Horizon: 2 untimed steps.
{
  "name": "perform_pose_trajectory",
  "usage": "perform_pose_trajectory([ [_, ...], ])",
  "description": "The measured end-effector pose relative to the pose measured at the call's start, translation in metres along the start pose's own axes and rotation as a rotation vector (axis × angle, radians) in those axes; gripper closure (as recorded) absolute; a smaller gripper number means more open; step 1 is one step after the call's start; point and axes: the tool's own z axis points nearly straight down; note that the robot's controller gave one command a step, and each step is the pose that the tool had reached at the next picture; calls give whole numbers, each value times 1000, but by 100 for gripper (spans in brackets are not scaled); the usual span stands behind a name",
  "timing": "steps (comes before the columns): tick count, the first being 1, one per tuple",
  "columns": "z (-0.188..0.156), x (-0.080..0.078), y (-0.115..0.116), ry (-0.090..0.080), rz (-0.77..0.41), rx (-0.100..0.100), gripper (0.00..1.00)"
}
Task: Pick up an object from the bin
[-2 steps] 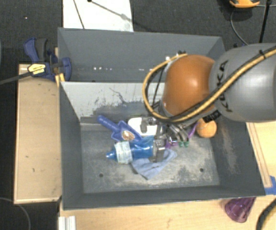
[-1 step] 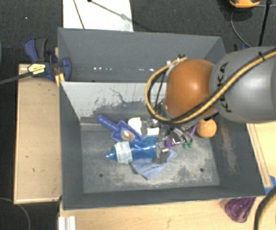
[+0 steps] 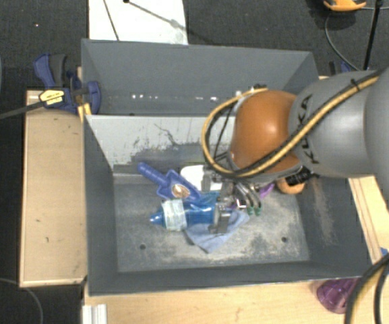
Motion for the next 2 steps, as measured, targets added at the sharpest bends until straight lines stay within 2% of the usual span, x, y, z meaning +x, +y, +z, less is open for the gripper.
perform_pose_trajectory([
  [1, 19, 4, 0, -1, -93, 0, 0],
  [2, 35, 19, 10, -1, -374, -1, 100],
])
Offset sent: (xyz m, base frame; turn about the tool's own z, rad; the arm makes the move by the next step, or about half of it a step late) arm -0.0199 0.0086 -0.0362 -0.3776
